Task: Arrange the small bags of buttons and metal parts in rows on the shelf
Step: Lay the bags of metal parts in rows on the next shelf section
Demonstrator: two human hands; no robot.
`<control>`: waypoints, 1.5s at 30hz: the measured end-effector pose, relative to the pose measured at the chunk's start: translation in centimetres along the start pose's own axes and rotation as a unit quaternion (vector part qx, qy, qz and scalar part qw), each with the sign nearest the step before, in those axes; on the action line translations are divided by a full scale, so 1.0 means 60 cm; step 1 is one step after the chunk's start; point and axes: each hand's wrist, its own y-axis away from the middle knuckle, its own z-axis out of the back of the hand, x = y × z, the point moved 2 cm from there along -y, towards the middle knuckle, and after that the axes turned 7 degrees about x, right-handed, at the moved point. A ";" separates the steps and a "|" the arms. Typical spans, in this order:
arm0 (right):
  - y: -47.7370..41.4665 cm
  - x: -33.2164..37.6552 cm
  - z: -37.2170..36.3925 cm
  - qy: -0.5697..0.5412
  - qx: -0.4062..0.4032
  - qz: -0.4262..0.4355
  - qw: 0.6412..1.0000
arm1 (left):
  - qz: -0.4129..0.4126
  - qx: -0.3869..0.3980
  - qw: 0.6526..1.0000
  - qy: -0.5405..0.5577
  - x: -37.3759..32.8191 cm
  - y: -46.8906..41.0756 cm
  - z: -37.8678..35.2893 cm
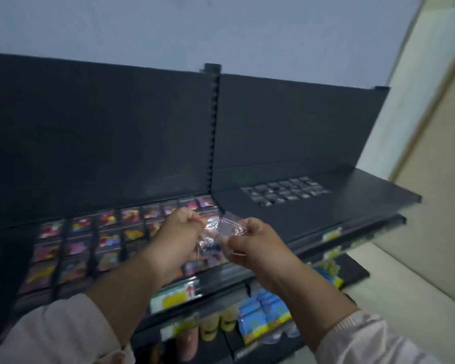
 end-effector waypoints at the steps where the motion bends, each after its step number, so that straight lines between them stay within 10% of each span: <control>1: 0.020 0.003 0.037 0.004 -0.015 0.007 1.000 | 0.002 0.014 1.000 -0.001 0.000 -0.002 -0.041; 9: 0.098 0.020 0.283 0.011 -0.138 0.016 0.990 | -0.002 0.096 0.994 -0.046 -0.009 -0.039 -0.254; 27: -0.138 0.024 0.483 0.034 -0.097 -0.037 0.994 | 0.059 0.073 0.996 -0.015 -0.017 -0.305 -0.380; 45: -0.345 -0.015 0.568 0.056 0.099 -0.156 0.981 | 0.101 -0.184 0.964 -0.162 0.069 -0.433 -0.393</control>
